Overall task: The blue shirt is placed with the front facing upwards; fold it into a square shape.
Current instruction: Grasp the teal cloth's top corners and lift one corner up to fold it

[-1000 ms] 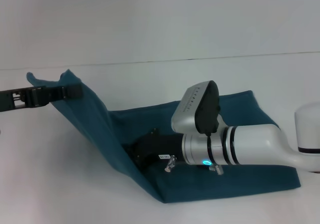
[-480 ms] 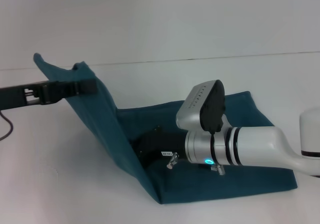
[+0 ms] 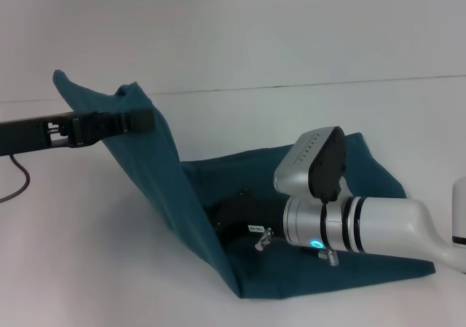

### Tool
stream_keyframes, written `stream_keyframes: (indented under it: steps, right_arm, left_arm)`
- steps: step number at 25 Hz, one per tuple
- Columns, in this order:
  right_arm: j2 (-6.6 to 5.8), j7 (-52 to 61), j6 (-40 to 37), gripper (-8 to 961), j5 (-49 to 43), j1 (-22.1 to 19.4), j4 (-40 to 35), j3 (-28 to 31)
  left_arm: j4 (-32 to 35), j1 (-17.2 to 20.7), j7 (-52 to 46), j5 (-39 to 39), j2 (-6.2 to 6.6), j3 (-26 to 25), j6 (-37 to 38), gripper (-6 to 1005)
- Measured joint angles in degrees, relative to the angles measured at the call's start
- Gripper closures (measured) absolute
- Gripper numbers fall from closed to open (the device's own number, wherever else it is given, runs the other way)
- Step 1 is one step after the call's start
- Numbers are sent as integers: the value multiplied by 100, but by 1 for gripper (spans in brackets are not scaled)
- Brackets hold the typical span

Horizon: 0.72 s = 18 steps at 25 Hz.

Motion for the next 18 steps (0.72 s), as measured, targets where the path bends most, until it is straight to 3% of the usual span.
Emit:
stream_keyframes:
  steps: [12, 18]
  right_arm:
    - [4, -200, 92, 955, -35, -90, 111, 6]
    - [-34, -504, -73, 955, -15, -374, 78, 93]
  left_arm:
    - [-5, -86, 3, -58, -14, 18, 85, 980]
    - [-5, -60, 9, -58, 11, 83, 43, 979]
